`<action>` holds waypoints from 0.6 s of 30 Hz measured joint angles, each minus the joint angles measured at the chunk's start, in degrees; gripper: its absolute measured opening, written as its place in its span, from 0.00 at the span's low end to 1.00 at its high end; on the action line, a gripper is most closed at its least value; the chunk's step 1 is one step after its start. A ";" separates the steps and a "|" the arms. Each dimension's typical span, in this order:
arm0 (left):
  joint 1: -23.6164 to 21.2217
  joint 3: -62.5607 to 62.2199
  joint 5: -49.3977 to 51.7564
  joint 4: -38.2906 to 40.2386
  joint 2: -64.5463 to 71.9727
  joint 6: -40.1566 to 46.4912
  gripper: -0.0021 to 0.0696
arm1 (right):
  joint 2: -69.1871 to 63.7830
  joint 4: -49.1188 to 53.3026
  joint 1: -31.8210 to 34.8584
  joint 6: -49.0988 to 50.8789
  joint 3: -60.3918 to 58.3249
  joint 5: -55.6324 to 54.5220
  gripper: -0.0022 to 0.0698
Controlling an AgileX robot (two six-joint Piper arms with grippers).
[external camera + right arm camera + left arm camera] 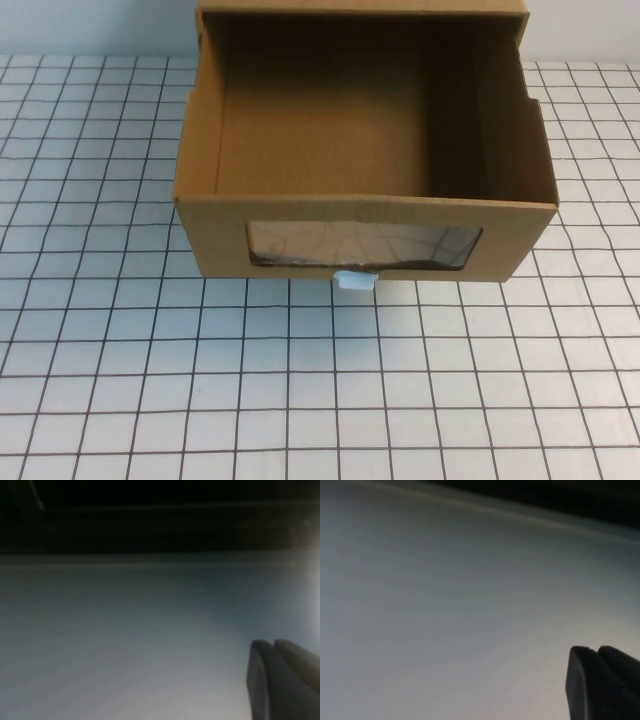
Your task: Close the shoe box
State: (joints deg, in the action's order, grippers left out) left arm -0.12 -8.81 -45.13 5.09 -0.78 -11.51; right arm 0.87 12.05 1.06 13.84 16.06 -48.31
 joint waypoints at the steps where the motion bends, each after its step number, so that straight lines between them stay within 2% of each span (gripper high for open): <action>1: 0.00 -2.35 0.74 0.86 0.00 0.00 0.03 | 0.00 1.45 0.00 2.19 4.60 2.78 0.01; 4: 0.00 -11.50 3.15 1.24 2.84 -0.11 0.03 | -2.68 2.99 0.00 8.68 15.08 10.03 0.01; 8: 0.00 -22.53 8.99 -0.75 10.50 -1.58 0.03 | -10.87 3.14 0.00 12.58 27.36 20.34 0.01; 13: 0.00 -34.01 27.45 -3.18 19.83 -3.93 0.03 | -22.48 2.76 0.00 13.45 38.51 37.99 0.01; 18: 0.00 -36.49 46.48 -3.41 25.68 -4.56 0.03 | -29.00 2.53 0.00 13.54 40.01 48.31 0.01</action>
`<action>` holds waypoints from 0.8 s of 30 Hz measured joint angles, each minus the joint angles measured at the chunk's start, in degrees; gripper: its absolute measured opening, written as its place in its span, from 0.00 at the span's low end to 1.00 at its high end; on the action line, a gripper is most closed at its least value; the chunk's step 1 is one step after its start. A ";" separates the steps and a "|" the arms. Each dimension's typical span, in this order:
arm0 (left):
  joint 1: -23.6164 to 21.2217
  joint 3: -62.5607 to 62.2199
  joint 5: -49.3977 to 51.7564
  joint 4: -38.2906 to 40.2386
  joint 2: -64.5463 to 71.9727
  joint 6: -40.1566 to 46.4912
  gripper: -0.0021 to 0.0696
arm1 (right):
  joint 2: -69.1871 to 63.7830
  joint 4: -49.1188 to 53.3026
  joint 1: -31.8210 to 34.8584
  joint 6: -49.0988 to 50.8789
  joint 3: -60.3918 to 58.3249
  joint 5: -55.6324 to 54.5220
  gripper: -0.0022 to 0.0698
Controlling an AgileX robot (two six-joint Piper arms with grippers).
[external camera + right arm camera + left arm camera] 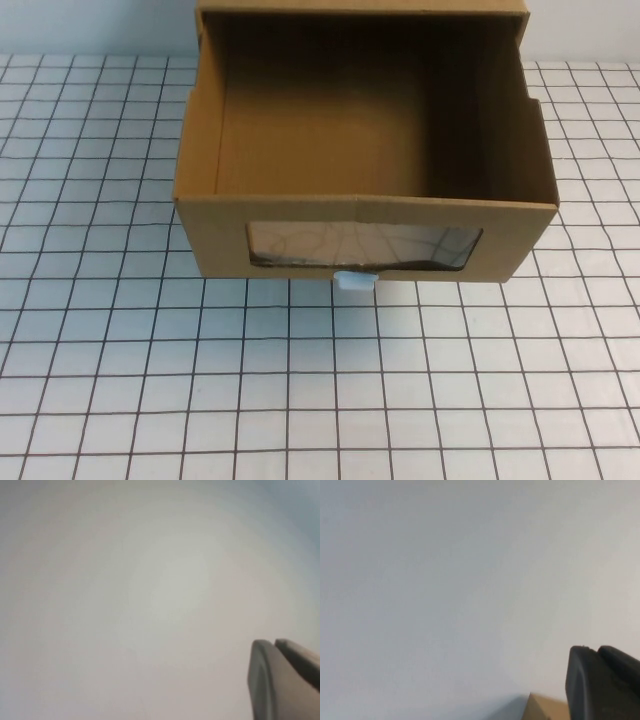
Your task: Close the shoe box
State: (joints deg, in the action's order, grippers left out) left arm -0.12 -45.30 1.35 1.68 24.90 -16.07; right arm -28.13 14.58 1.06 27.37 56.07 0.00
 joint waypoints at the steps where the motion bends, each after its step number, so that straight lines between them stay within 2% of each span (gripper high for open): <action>1: 0.00 0.22 2.52 0.00 0.57 0.00 0.03 | -0.42 0.00 0.00 0.00 -0.11 1.08 0.01; 6: 0.00 1.26 6.96 1.52 2.02 -0.23 0.03 | -0.61 -1.72 -2.91 0.14 -1.98 2.70 0.01; 11: 2.14 -0.30 10.95 2.19 6.73 1.52 0.03 | -3.35 -2.13 -13.05 -3.91 -5.79 9.25 0.01; 14: 6.30 -5.67 15.26 2.33 11.92 5.53 0.03 | -6.72 -2.54 -19.27 -12.06 -5.28 13.56 0.01; 21: 20.05 -22.74 24.35 2.33 28.19 17.65 0.03 | -12.41 -3.88 -33.70 -33.91 -0.54 17.78 0.01; 24: 23.77 -29.97 27.54 2.37 35.74 20.17 0.03 | -13.39 -5.66 -38.99 -41.96 -0.30 18.35 0.01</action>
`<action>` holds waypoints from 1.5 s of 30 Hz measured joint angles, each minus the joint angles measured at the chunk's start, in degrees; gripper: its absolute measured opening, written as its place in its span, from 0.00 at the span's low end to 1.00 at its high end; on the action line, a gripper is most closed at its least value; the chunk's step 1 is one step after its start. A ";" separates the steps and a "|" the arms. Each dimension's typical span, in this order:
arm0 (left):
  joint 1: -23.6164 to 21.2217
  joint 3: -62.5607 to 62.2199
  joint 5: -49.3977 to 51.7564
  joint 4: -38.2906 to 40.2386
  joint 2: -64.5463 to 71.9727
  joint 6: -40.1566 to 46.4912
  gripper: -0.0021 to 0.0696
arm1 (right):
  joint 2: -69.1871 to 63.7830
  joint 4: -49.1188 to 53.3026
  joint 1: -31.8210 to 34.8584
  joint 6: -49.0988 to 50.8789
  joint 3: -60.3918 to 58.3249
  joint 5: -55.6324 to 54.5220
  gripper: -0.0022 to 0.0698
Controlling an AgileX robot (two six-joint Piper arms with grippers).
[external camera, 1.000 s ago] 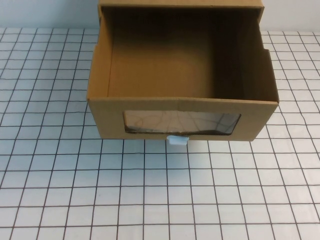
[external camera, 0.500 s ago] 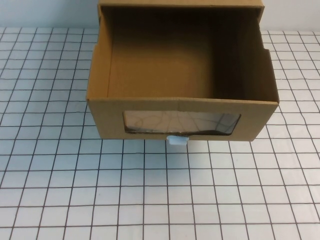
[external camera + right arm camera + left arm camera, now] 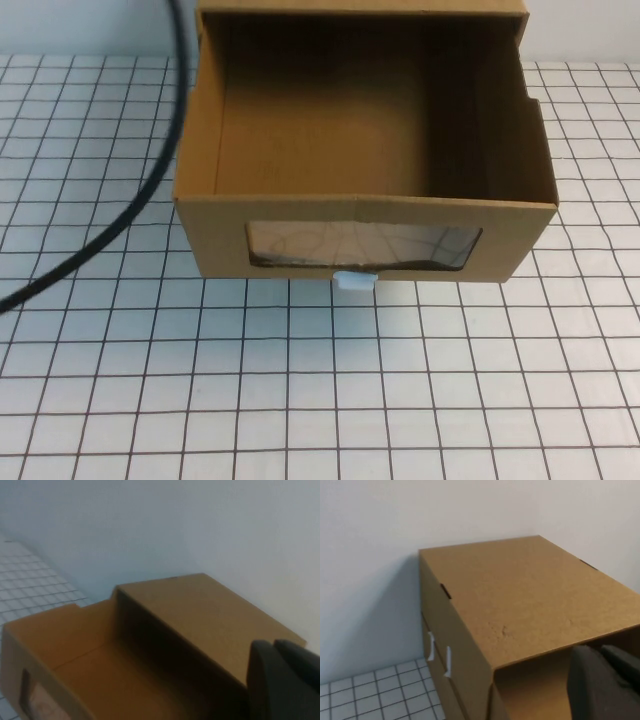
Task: Close the shoe box
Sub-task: Press the shoe box with left arm, then close the shoe box with your right arm
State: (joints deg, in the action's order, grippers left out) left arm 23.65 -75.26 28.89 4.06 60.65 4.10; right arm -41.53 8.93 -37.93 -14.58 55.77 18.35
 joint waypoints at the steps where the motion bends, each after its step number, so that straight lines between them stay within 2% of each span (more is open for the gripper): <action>1: 0.87 -2.42 0.60 0.10 2.12 0.56 0.03 | -0.25 -0.64 -1.39 -3.03 0.00 0.14 0.01; 3: 1.81 -7.16 1.80 0.74 7.25 1.74 0.03 | -0.47 -1.89 -4.54 -8.69 0.00 0.35 0.01; 7: 1.95 -14.97 3.53 5.57 16.20 6.71 0.03 | -0.47 -3.04 -8.95 -13.48 0.00 0.39 0.01; 11: 1.95 -23.77 7.91 16.20 24.59 18.54 0.03 | -0.47 -3.64 -11.87 -16.06 -0.34 0.39 0.01; 14: 1.95 -31.06 13.65 24.02 30.84 26.75 0.03 | -0.47 -3.87 -14.00 -22.88 -2.33 0.25 0.01; 16: 1.72 -35.89 16.97 27.14 35.19 29.07 0.03 | -0.47 -4.52 -15.75 -28.67 -4.67 -0.88 0.01; 19: 0.71 -43.24 20.52 29.19 40.92 29.89 0.03 | -0.52 -5.10 -18.26 -34.14 -9.77 -5.41 0.01; 23: -1.76 -49.46 23.03 33.40 47.78 29.42 0.03 | -2.61 -5.02 -19.94 -35.59 -15.09 -14.82 0.01; 28: -3.91 -51.98 23.74 42.80 54.50 29.62 0.03 | -9.17 -4.67 -19.94 -35.72 -16.68 -20.26 0.01; 33: -5.57 -52.30 24.78 49.50 58.55 29.91 0.03 | -19.05 2.98 -19.94 -35.85 -16.88 -27.38 0.01; 41: -5.81 -52.30 26.76 51.51 60.72 30.13 0.03 | -34.72 7.69 -19.74 -35.94 -16.77 -37.83 0.01; 45: -5.92 -52.40 27.23 51.64 60.72 30.25 0.03 | -39.72 8.97 -16.99 -35.94 -14.66 -39.47 0.01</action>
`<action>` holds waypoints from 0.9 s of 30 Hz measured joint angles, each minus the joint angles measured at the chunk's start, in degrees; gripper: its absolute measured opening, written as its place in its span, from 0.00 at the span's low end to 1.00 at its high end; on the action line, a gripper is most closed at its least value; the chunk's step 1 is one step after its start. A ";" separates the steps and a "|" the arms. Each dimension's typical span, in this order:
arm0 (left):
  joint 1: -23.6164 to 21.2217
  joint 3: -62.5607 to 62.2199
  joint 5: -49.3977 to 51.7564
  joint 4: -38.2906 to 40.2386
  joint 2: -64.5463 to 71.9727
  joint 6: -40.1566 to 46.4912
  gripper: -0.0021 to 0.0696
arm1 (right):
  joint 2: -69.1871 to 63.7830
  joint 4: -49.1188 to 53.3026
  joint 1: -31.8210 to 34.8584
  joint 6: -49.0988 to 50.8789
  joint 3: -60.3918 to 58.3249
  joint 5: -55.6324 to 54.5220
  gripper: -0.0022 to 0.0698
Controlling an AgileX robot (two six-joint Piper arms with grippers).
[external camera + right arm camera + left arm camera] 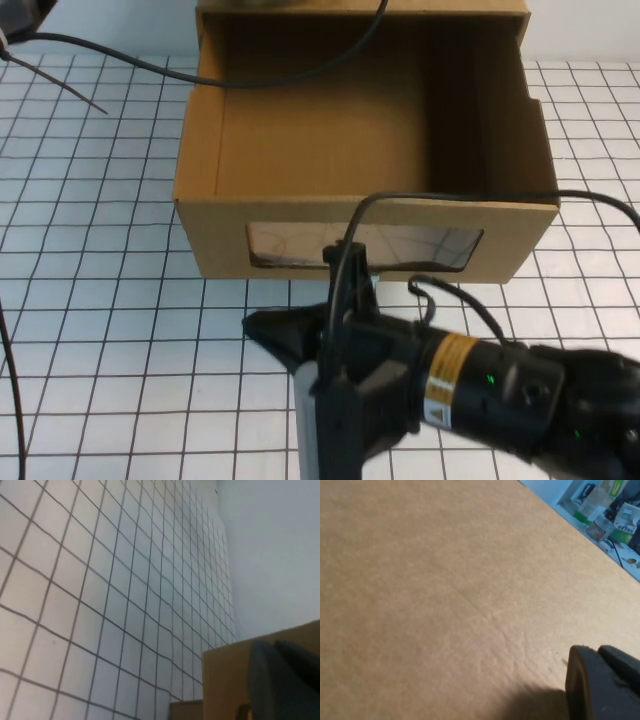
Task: Close the shoe box
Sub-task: Close the shoe box with your right arm
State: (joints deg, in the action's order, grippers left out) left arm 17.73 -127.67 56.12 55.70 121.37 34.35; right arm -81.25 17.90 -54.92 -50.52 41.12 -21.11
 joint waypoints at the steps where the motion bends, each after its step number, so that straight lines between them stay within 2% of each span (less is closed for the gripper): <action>1: 0.00 0.00 0.09 0.14 0.00 0.00 0.03 | -0.70 0.72 0.82 0.00 0.57 -0.16 0.01; 5: 0.00 0.00 0.20 0.16 0.00 0.10 0.03 | -2.97 7.13 5.06 2.56 3.62 -1.41 0.01; 10: 0.00 -0.12 0.20 0.26 0.12 0.10 0.03 | -5.43 22.98 9.37 11.86 6.37 -4.27 0.01; 17: 0.00 -0.23 0.10 0.26 0.24 0.38 0.03 | -7.84 41.26 10.20 20.09 7.33 -8.99 0.01; 21: 0.00 -0.23 0.10 0.26 0.24 0.49 0.03 | -10.35 43.42 10.44 19.24 7.33 -8.99 0.01; 27: 0.00 -0.31 0.10 0.03 0.24 0.91 0.03 | -15.05 41.54 12.01 11.12 10.33 -5.08 0.01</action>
State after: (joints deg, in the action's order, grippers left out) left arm 17.73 -127.98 56.21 55.73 121.61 35.26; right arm -96.30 59.44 -42.91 -39.41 51.45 -26.20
